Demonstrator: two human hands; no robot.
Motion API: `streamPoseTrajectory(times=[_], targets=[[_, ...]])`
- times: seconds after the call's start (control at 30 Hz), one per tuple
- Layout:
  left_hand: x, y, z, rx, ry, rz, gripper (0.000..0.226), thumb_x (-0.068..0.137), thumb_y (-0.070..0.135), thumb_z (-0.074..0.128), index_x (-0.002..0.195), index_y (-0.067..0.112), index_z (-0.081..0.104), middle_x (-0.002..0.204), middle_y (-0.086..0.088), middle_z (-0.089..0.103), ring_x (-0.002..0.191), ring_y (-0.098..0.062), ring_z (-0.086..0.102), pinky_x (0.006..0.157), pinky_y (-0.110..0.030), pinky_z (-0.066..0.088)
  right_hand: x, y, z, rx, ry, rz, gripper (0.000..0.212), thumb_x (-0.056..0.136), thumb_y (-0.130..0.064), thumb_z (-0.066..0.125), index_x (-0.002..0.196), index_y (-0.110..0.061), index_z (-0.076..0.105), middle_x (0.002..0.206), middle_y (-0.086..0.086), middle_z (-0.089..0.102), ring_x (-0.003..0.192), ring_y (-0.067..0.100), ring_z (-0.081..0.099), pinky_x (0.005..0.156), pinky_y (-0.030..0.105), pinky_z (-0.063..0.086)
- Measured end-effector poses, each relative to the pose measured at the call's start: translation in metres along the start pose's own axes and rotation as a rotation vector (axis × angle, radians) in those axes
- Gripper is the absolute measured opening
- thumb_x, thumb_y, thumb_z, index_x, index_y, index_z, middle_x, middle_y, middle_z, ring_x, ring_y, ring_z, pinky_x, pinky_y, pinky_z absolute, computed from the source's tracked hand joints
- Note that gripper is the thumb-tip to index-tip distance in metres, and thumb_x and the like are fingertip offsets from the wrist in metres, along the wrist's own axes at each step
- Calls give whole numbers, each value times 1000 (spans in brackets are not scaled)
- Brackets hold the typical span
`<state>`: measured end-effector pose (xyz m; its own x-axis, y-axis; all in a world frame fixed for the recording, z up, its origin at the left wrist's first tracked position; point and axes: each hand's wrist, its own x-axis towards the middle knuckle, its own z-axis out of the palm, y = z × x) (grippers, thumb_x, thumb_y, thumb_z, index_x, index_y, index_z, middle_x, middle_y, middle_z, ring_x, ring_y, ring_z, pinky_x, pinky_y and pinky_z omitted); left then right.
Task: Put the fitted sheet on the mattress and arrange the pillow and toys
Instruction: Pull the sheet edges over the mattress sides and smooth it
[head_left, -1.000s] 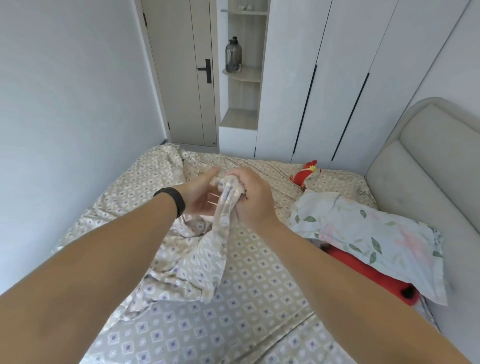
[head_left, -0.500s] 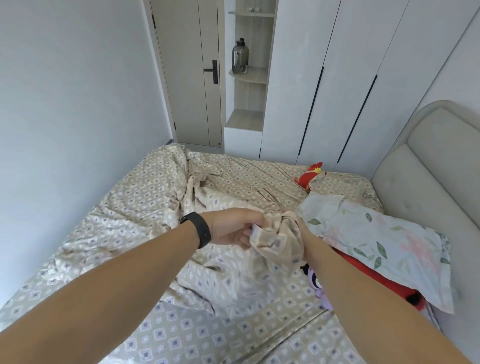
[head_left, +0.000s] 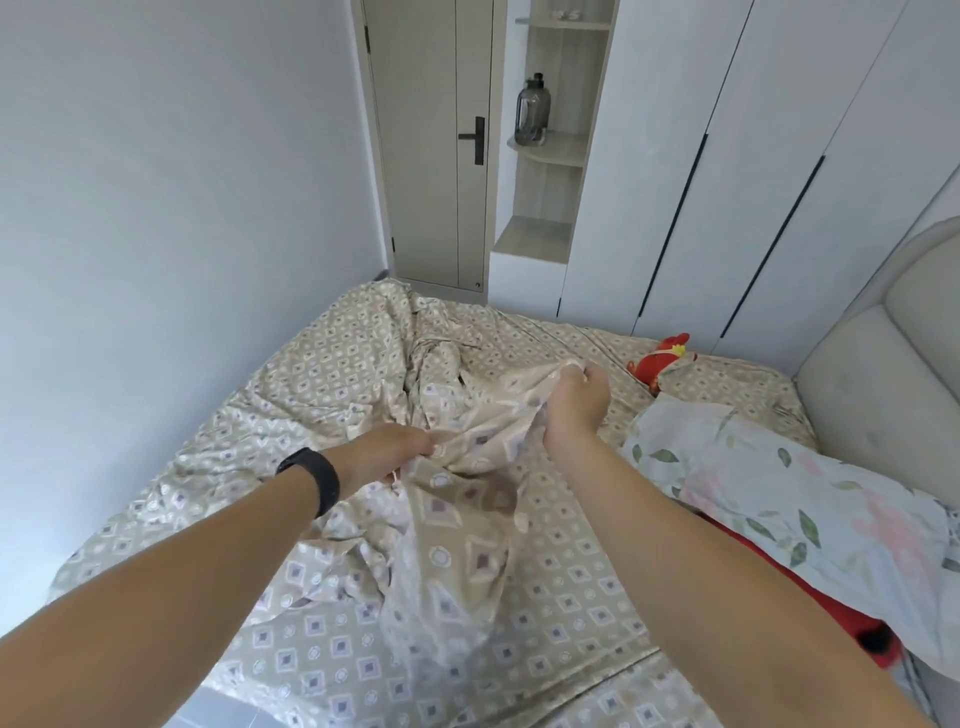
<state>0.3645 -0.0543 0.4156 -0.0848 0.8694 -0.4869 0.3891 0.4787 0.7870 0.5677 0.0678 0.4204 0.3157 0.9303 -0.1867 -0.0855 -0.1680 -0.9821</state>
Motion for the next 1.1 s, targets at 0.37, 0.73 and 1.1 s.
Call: streamPoseTrajectory(times=[0.37,0.73,1.1], targets=[[43,42,90,-67,-97,182,47,97,55,48,111,15,69,107,-5,72,101,-27,67,91,-40,47,55,-16,-99,-20,241,-26,29,96,-17,41,116,-10,61,105,8,64,82,23,61,68,31,50],[32,85,230,200,-509,255,39,100,57,38,113,25,56,129,-7,59,117,-30,57,106,-38,40,74,6,-264,-215,545,-33,31,90,-13,40,114,-12,60,107,5,61,99,28,58,87,38,48],[50,48,186,123,-214,107,41,104,45,43,90,9,56,72,-6,53,58,-20,48,58,-29,42,28,71,-195,-388,-33,222,57,94,-41,58,146,-23,41,135,8,55,108,26,58,96,44,53]])
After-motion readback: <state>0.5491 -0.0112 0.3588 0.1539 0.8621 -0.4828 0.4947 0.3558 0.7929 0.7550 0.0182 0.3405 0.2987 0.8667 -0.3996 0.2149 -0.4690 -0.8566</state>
